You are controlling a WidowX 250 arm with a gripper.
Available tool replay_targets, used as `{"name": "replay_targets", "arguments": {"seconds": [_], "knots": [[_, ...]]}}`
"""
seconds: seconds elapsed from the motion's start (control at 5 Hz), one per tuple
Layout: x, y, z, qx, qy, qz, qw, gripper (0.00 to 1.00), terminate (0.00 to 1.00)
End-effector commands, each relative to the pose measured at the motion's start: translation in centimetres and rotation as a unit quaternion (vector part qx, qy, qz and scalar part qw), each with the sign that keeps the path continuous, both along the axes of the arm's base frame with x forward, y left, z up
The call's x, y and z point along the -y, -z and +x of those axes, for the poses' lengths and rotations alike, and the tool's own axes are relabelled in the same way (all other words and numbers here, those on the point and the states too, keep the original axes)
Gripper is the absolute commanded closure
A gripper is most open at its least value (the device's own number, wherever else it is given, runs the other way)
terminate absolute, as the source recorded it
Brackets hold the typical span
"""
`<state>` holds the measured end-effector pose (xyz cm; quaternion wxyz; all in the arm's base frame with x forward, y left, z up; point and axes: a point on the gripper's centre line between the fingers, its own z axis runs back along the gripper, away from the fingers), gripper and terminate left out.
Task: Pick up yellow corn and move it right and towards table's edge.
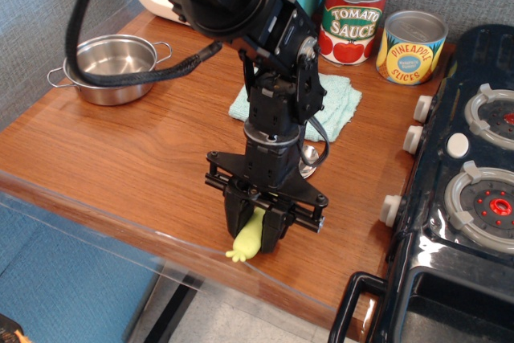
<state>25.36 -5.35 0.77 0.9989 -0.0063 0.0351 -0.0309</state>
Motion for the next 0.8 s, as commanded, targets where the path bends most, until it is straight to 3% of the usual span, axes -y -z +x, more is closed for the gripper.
{"name": "replay_targets", "arguments": {"seconds": [0.0, 0.2, 0.4, 0.6], "knots": [[-1.0, -1.64, 2.39, 0.028, -0.015, -0.008, 0.9995, 1.0, 0.0], [-1.37, -1.8, 2.91, 0.031, -0.023, -0.013, 0.9992, 1.0, 0.0], [-1.46, -1.9, 2.81, 0.027, -0.021, -0.016, 0.9993, 0.0, 0.0], [-1.19, -2.48, 1.93, 0.035, -0.01, -0.013, 0.9992, 0.0, 0.0]]}}
